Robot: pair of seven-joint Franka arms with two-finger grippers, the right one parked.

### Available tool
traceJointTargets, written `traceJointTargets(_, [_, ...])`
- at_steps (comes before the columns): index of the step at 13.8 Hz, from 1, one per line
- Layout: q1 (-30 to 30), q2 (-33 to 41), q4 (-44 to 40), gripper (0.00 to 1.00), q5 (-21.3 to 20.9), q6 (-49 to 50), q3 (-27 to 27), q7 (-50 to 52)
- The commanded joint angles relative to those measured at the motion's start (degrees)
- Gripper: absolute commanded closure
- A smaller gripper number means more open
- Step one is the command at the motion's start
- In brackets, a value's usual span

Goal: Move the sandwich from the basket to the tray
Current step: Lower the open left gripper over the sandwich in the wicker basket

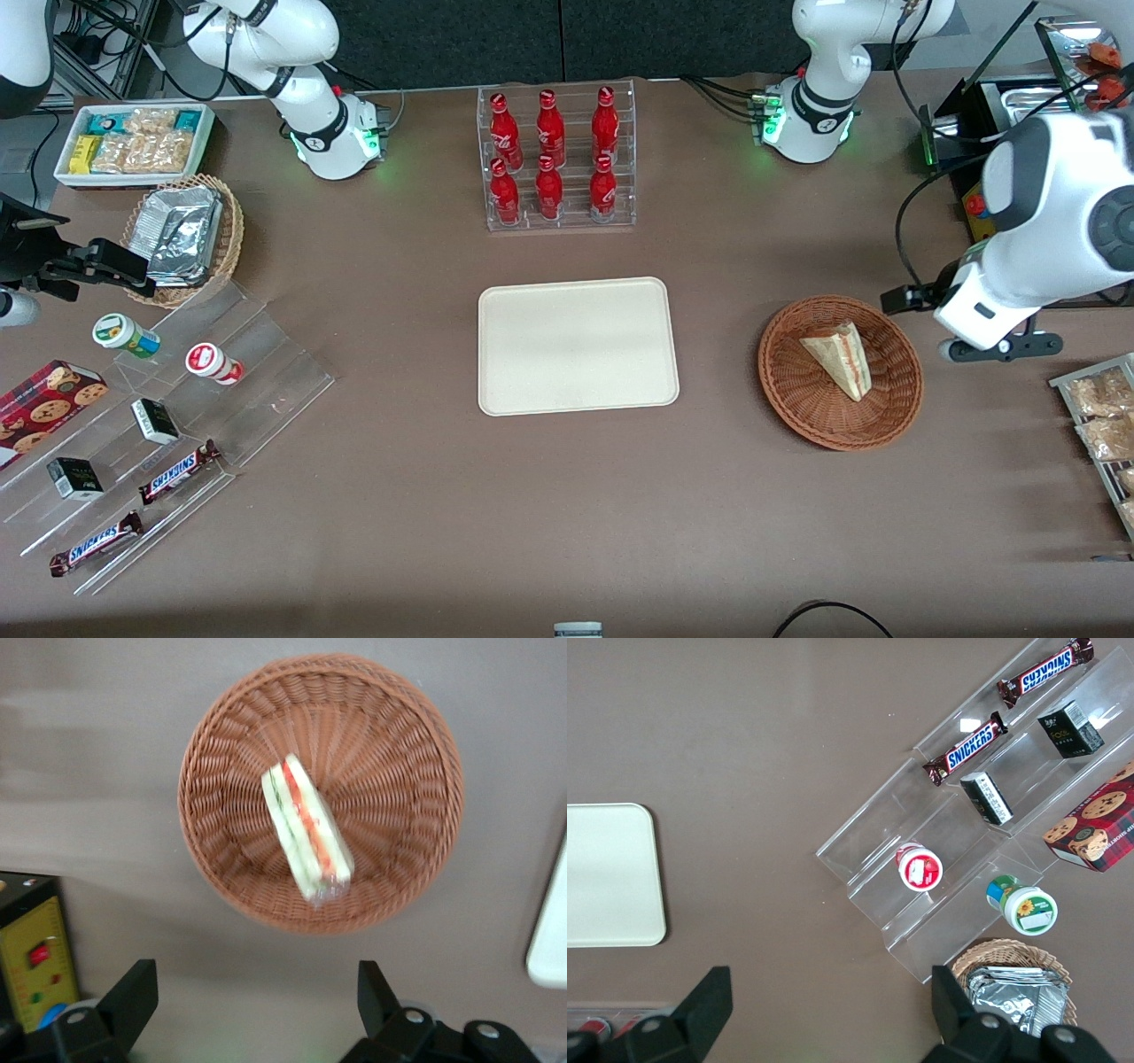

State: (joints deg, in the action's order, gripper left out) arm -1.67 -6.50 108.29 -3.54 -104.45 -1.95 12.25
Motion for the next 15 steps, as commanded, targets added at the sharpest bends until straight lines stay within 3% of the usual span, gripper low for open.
traceJointTargets(1, [0.53, 2.63, 8.84, 0.01, -0.06, -10.03, -0.42, 7.24])
traceJointTargets(8, [-0.17, 1.76, 18.97, 0.01, 0.03, -25.62, -0.59, 21.75])
traceJointTargets(15, [-1.58, -1.23, 19.68, 0.01, 2.13, -30.63, -0.86, 22.38])
